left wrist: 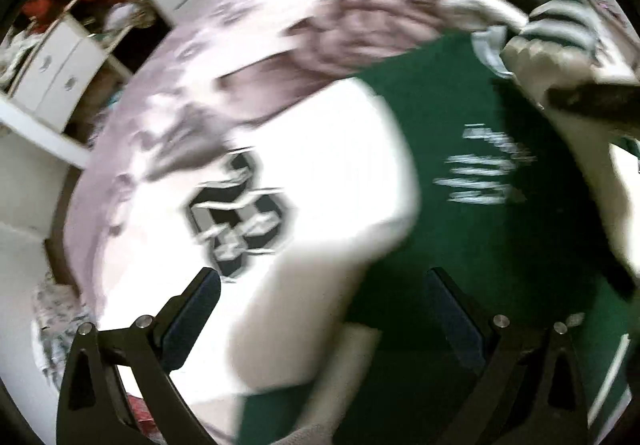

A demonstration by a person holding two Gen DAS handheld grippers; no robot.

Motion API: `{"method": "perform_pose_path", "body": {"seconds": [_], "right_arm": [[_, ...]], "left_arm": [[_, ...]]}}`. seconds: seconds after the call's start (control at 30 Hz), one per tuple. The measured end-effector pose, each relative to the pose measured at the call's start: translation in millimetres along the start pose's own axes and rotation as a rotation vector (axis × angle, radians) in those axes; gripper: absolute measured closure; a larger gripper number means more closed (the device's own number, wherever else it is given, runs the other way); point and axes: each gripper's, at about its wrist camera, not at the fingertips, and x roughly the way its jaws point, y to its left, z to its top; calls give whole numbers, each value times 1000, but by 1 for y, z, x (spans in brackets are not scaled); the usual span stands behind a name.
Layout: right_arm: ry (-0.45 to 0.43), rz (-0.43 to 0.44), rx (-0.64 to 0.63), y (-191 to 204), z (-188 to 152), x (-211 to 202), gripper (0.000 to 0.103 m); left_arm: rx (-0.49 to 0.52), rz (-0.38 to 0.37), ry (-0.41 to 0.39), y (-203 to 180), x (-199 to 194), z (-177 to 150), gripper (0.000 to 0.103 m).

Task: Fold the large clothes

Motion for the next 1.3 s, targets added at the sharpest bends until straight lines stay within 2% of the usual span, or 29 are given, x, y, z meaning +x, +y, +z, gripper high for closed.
{"method": "perform_pose_path", "body": {"seconds": [0.03,0.07,0.1,0.17,0.2,0.27,0.3,0.37,0.4,0.47,0.5,0.53,0.57,0.63,0.7,0.73,0.77,0.83,0.93,1.03,1.1,1.13,1.23,1.3], "right_arm": [[41,-12,-64,32,-6,26,98],[71,-18,-96,42,-14,39,97],[130,-47,-135,65,-21,64,92],[164,-55,-120,60,-27,77,84],[171,-19,-88,56,-30,74,67],[197,117,43,37,-34,52,50],[191,160,118,25,-38,35,49],[160,169,216,-7,-49,-3,49],[140,137,283,-33,-64,-28,49],[146,45,384,-73,-95,-59,48],[169,-34,452,-100,-118,-75,48],[195,-83,505,-122,-134,-85,48],[235,-133,597,-152,-164,-93,48],[275,-145,718,-195,-201,-96,49],[288,-156,746,-223,-216,-89,58],[264,-163,733,-235,-219,-85,62],[221,-209,719,-245,-219,-86,67],[134,-323,747,-273,-220,-93,71],[135,-304,929,-315,-246,-95,76],[160,-278,894,-308,-251,-106,71],[190,-237,855,-289,-255,-122,57],[193,-204,848,-278,-257,-131,54],[207,-114,833,-236,-257,-147,50],[219,-63,806,-206,-245,-149,46]], "left_arm": [[-13,9,9,11,9,2,0],[-24,10,18,20,16,5,0],[-45,-3,27,32,22,3,0],[-65,-26,24,42,24,1,0],[-73,-41,14,46,25,-1,0],[-84,-60,21,47,26,1,0],[-95,-76,29,47,23,0,0],[-111,-116,33,42,13,-1,0],[-109,-131,26,37,9,2,0],[-89,-141,7,24,-1,6,0],[-75,-151,-5,16,-4,10,0],[-65,-156,-14,10,-7,13,0],[-45,-163,-21,-1,-8,17,0],[-24,-185,-12,-17,-5,25,0],[-21,-190,-12,-30,-1,30,0],[-3,-173,-16,-36,2,31,0],[11,-156,-19,-39,4,31,0],[30,-120,-19,-43,10,30,0],[8,-99,17,-31,18,24,0],[-34,-92,40,-8,18,13,0],[-93,-102,70,18,17,-1,0],[-132,-118,93,33,18,-9,0],[-300,-178,160,86,19,-39,0],[-433,-219,205,124,24,-65,0]]}}
